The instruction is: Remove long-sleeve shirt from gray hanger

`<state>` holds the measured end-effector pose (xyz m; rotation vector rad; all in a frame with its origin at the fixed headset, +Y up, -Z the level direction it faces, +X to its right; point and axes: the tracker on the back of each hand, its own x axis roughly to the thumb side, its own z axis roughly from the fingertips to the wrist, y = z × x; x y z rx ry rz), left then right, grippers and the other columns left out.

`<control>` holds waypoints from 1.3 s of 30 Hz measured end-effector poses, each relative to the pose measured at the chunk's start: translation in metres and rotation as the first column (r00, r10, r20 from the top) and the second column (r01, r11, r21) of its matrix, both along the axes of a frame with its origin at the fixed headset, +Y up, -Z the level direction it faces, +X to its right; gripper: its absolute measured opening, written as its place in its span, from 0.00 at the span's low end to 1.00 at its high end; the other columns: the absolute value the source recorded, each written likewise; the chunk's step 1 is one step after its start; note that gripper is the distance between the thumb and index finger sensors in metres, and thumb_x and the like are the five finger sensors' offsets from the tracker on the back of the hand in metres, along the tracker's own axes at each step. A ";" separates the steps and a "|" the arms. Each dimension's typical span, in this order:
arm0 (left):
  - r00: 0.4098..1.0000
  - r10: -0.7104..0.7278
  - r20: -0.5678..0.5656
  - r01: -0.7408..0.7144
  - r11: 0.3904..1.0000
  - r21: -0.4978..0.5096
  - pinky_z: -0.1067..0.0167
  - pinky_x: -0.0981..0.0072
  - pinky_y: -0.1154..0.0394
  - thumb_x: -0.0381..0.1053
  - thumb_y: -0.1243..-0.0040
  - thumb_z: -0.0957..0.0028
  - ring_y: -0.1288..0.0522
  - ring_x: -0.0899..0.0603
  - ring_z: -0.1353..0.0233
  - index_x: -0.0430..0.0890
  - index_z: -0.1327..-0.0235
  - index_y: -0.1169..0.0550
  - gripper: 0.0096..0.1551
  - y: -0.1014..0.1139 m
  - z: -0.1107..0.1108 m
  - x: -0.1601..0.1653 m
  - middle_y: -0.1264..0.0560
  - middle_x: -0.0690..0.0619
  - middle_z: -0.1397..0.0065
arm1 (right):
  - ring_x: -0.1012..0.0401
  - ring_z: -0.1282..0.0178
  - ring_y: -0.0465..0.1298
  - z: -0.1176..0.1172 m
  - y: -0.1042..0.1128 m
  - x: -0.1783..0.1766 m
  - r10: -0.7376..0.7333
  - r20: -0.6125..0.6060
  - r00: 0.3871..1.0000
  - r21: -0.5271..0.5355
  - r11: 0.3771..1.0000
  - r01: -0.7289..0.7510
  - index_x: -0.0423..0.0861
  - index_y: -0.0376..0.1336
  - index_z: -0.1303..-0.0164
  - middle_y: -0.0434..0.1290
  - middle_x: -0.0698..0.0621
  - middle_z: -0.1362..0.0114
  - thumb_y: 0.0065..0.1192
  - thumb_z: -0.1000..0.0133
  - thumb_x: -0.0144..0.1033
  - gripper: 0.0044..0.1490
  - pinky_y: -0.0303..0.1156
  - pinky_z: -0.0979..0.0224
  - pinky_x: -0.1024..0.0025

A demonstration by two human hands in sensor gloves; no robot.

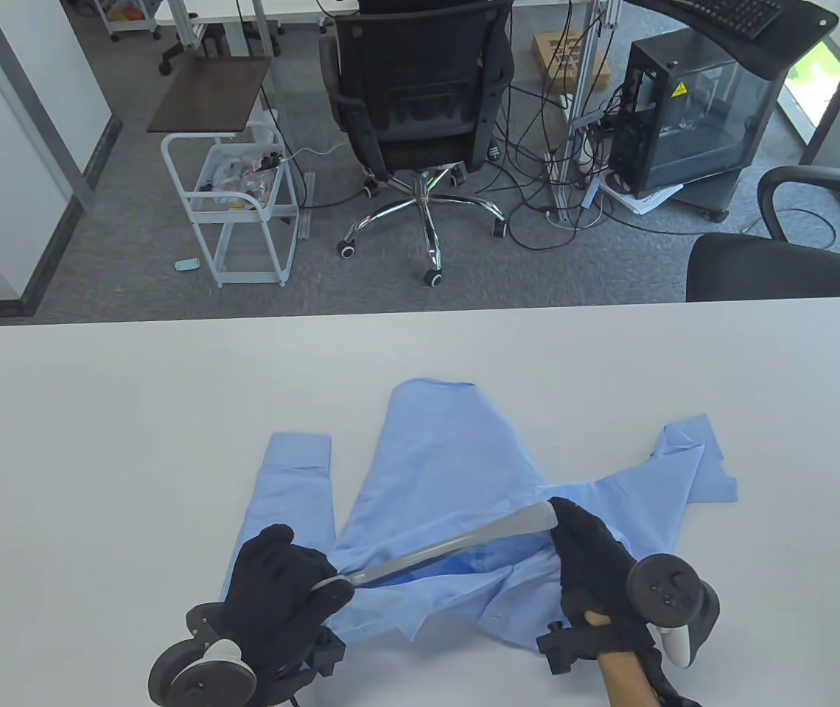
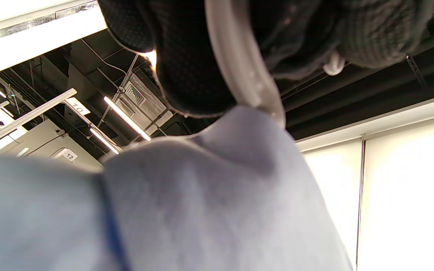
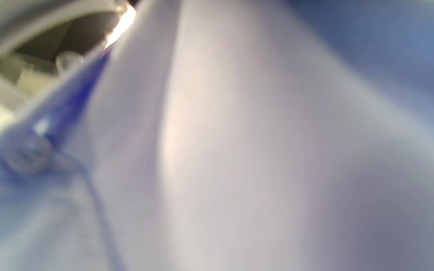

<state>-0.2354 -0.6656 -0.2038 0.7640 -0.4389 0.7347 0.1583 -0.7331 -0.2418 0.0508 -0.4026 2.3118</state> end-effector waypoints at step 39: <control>0.973 -0.231 -0.021 0.232 0.972 0.037 0.28 0.49 0.30 0.76 0.42 0.56 0.13 0.54 0.56 0.57 0.71 0.14 0.25 0.001 0.009 0.042 0.19 0.60 0.70 | 0.33 0.13 0.54 0.027 0.009 -0.074 0.485 -0.236 0.842 0.364 0.848 -0.386 0.48 0.51 0.13 0.58 0.41 0.14 0.56 0.36 0.58 0.44 0.42 0.22 0.22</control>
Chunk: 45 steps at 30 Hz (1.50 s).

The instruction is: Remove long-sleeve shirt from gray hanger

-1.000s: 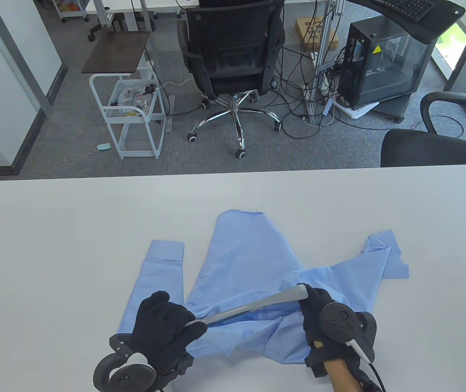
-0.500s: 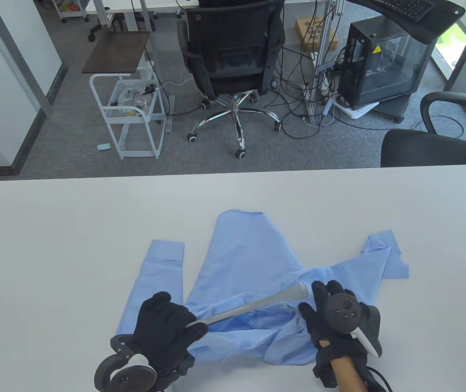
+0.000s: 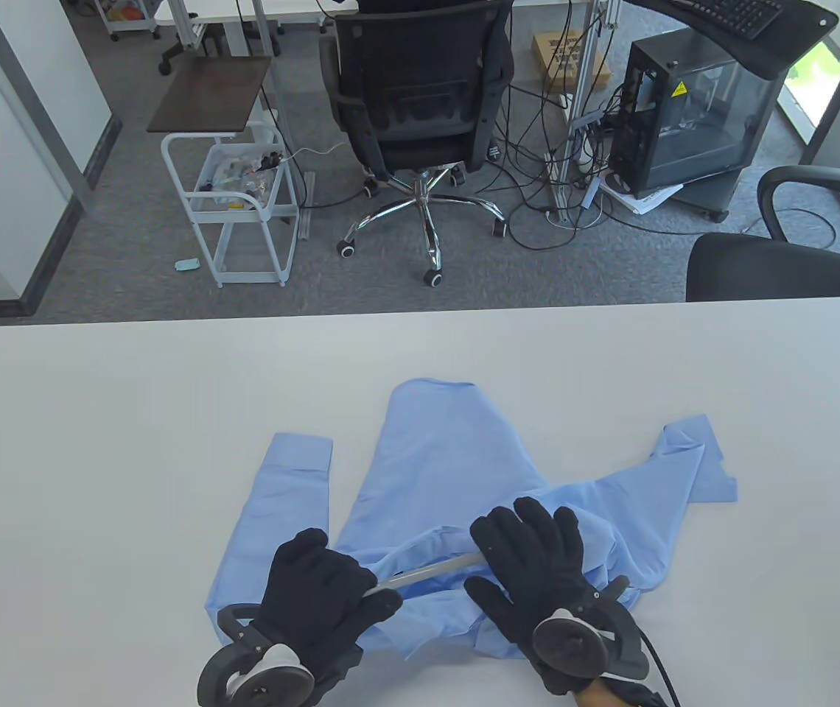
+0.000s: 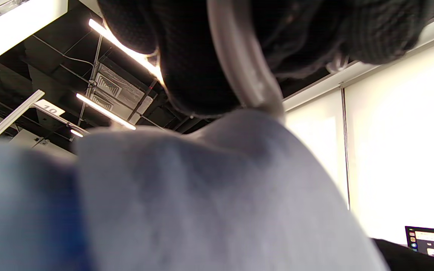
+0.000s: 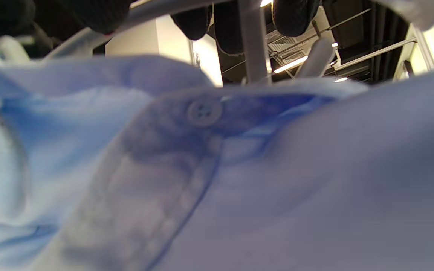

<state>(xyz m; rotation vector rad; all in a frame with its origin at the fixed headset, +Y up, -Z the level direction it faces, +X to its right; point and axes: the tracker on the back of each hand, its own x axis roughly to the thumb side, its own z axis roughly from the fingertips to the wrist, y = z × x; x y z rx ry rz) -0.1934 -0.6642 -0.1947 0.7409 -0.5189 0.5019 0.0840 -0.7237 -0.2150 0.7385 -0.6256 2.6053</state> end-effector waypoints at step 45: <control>0.950 -0.262 -0.170 0.230 0.955 -0.188 0.21 0.26 0.50 0.80 0.46 0.52 0.29 0.40 0.19 0.69 0.17 0.43 0.48 -0.028 -0.004 0.037 0.24 0.57 0.32 | 0.50 0.32 0.71 -0.002 -0.002 0.032 -0.266 0.075 0.961 0.054 0.963 0.263 0.52 0.61 0.24 0.72 0.55 0.38 0.60 0.37 0.49 0.31 0.51 0.22 0.32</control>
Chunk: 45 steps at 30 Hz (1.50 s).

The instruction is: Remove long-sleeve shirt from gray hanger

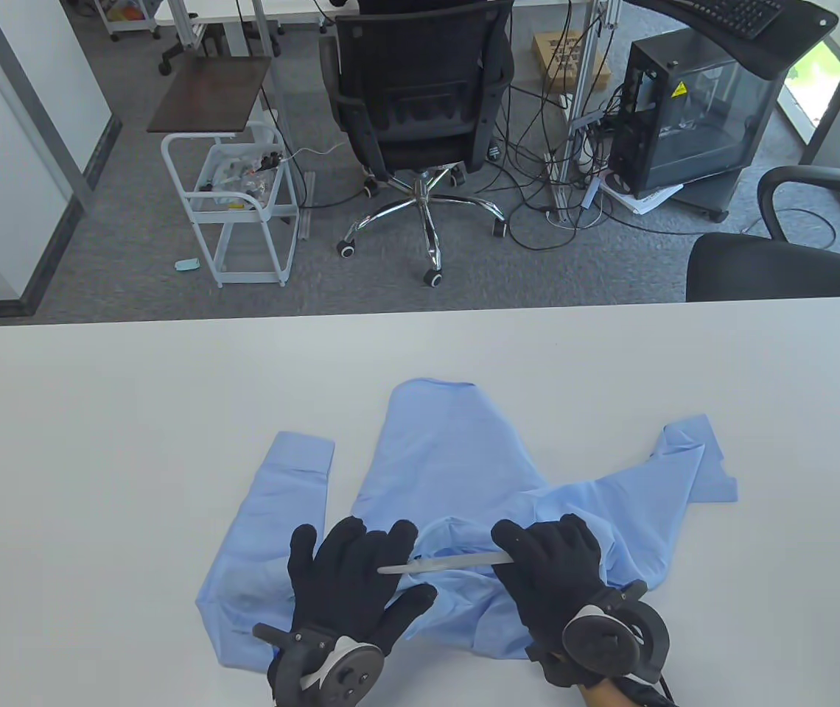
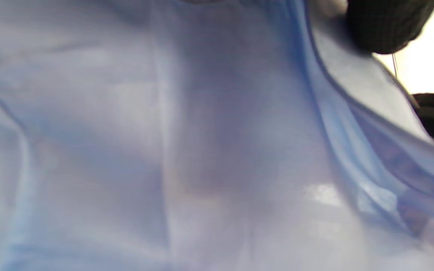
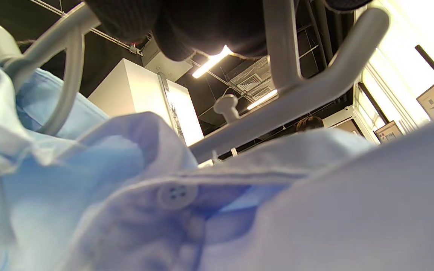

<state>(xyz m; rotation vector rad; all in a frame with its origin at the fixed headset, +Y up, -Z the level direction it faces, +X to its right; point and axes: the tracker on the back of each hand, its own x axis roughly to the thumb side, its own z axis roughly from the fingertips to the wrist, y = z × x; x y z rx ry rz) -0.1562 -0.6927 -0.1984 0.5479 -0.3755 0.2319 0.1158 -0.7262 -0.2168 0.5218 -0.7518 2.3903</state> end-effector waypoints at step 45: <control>0.995 0.098 0.012 -0.099 0.990 0.100 0.20 0.35 0.44 0.69 0.49 0.50 0.22 0.47 0.26 0.64 0.34 0.24 0.31 -0.002 -0.005 -0.012 0.19 0.63 0.41 | 0.56 0.44 0.78 0.014 0.019 -0.005 0.176 0.060 0.983 0.160 0.970 -0.184 0.55 0.62 0.24 0.76 0.55 0.38 0.60 0.39 0.48 0.31 0.72 0.31 0.49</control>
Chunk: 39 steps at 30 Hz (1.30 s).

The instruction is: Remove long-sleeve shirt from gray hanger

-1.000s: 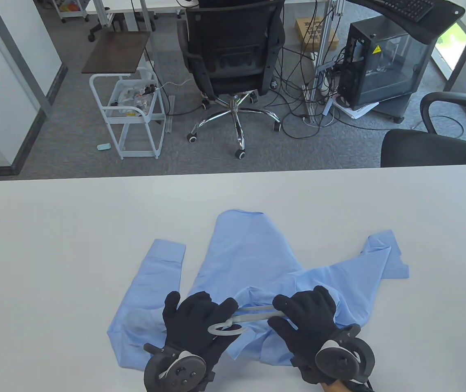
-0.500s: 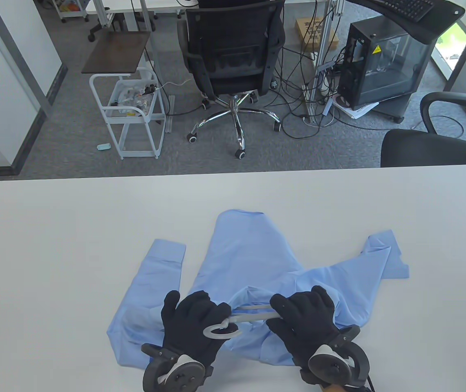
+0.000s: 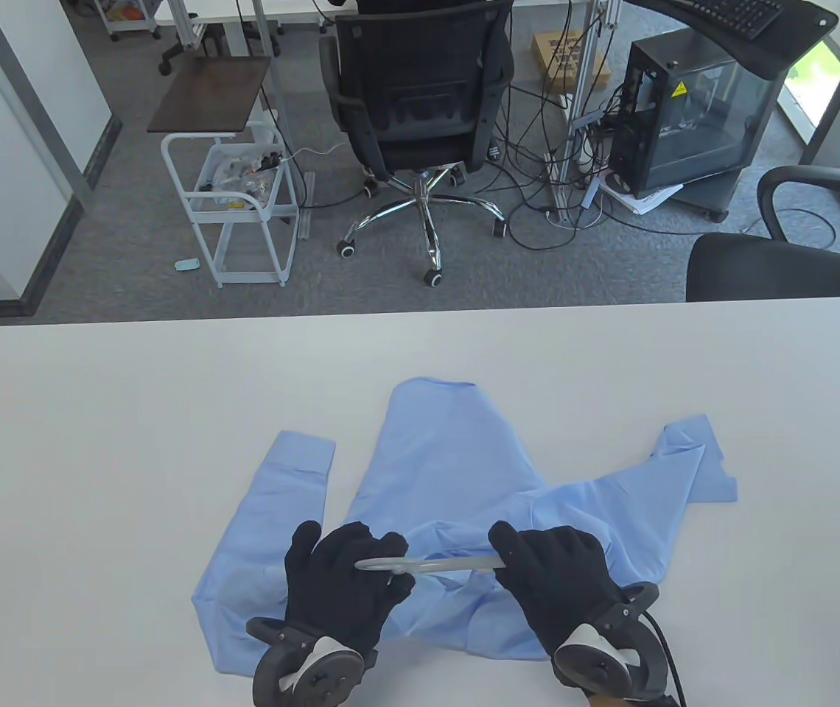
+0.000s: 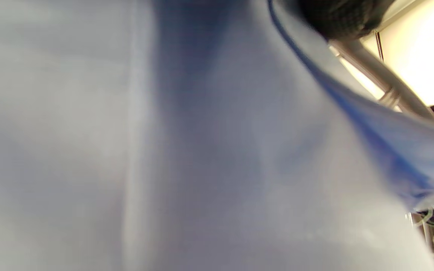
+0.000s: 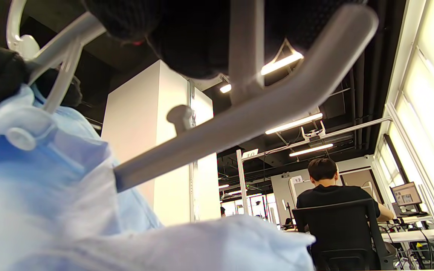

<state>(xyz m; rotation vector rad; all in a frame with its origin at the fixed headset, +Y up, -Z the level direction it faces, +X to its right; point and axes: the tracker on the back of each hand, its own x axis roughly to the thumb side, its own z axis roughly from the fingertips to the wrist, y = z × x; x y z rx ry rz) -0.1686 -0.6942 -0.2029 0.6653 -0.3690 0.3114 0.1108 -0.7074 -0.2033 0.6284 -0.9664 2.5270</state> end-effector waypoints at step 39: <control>0.999 -0.007 -0.031 0.008 1.000 0.005 0.19 0.34 0.45 0.70 0.55 0.48 0.23 0.46 0.25 0.68 0.34 0.26 0.29 -0.002 -0.007 -0.011 0.21 0.64 0.40 | 0.58 0.47 0.80 -0.006 0.004 0.006 -0.030 -0.088 0.996 -0.036 0.999 0.027 0.52 0.65 0.26 0.78 0.56 0.44 0.63 0.40 0.46 0.30 0.73 0.30 0.48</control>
